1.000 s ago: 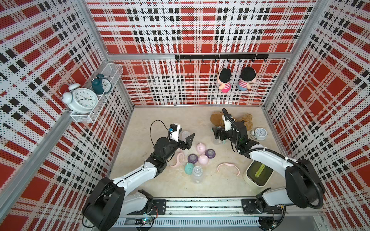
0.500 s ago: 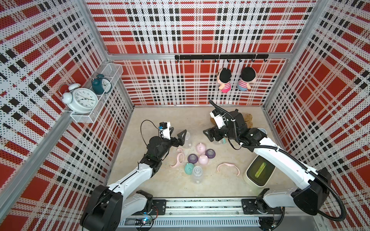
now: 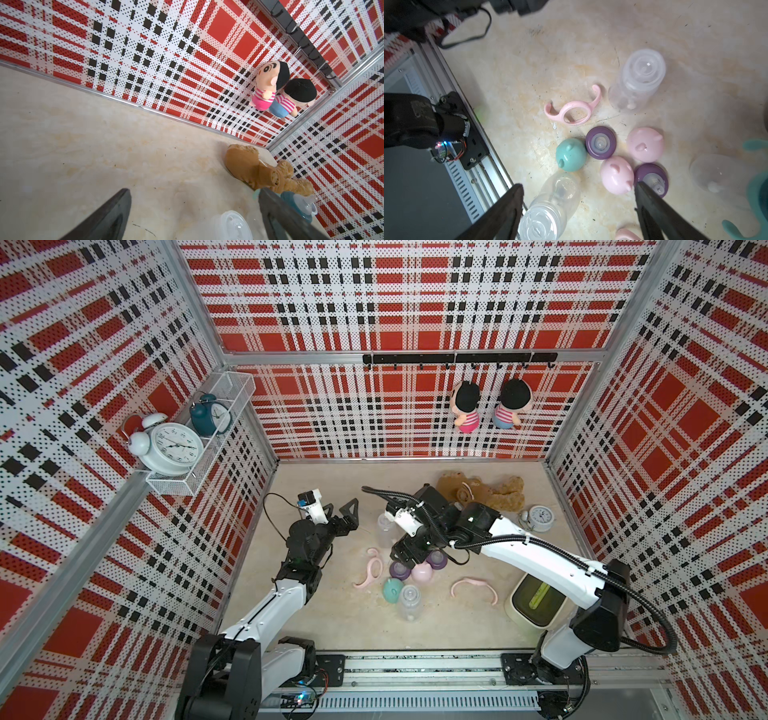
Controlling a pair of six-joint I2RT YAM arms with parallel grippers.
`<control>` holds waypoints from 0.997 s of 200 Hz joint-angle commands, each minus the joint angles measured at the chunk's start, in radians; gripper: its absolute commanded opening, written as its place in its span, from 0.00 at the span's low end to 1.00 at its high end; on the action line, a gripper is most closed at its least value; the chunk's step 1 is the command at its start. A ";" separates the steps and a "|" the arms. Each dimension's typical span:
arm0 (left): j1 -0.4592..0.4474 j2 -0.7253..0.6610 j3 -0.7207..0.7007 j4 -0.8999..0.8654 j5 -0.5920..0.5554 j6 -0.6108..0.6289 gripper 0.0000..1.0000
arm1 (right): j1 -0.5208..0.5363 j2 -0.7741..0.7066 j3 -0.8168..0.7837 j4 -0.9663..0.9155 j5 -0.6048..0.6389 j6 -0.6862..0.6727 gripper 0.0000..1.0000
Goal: Assemble the baby bottles
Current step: Pick up the lid from the center of the board.
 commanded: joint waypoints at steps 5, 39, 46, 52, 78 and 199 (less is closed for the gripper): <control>0.036 -0.003 -0.015 -0.008 0.005 -0.032 0.98 | 0.034 0.088 0.093 -0.136 0.022 -0.068 0.86; 0.099 -0.007 -0.028 -0.008 0.003 -0.049 0.98 | 0.066 0.210 0.184 -0.226 0.031 -0.122 0.85; 0.112 -0.008 -0.029 -0.008 0.002 -0.052 0.98 | 0.068 0.231 0.192 -0.234 0.031 -0.129 0.85; 0.120 -0.011 -0.031 -0.008 -0.001 -0.054 0.98 | 0.069 0.249 0.198 -0.238 0.033 -0.132 0.85; 0.134 -0.016 -0.034 -0.008 -0.020 -0.046 0.98 | 0.073 0.310 0.210 -0.250 0.022 -0.134 0.85; 0.172 -0.043 -0.049 -0.006 -0.036 -0.042 0.98 | 0.108 0.462 0.184 -0.204 -0.036 -0.114 0.83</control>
